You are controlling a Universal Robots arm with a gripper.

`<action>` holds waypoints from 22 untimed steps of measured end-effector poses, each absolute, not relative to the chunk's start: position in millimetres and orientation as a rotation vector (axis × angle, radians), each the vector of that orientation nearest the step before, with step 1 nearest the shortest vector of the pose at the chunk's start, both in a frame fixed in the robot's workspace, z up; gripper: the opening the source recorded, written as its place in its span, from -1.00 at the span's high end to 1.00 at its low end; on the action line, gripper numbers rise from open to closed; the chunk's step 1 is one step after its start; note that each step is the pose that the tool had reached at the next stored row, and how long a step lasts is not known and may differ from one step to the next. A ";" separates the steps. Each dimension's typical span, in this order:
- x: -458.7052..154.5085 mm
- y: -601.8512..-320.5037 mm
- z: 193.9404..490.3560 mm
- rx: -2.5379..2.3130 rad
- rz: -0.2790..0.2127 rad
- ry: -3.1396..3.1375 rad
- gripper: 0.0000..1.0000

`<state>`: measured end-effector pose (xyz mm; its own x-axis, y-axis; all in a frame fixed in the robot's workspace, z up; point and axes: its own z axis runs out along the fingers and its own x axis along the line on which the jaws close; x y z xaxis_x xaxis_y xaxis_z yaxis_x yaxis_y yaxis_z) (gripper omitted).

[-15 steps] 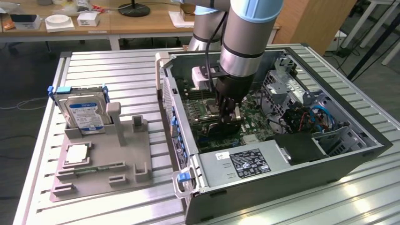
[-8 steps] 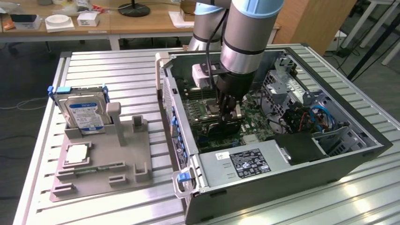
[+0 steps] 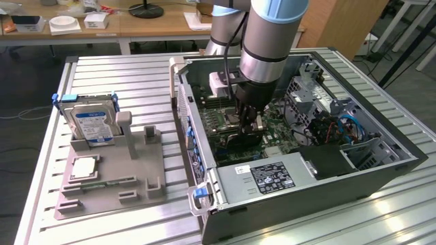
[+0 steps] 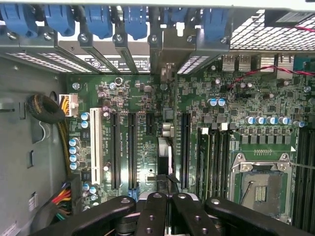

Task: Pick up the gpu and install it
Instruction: 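Press down on the gpu until it lock into place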

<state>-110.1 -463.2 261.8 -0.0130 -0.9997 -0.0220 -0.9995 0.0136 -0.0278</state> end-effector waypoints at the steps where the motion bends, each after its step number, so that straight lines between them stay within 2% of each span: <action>1: -110.1 -463.1 261.4 -2.182 -0.007 2.211 0.79; 15: -110.2 -463.1 257.9 -2.181 -0.009 2.210 0.79; 22: -110.1 -463.1 274.1 -2.181 -0.009 2.210 0.79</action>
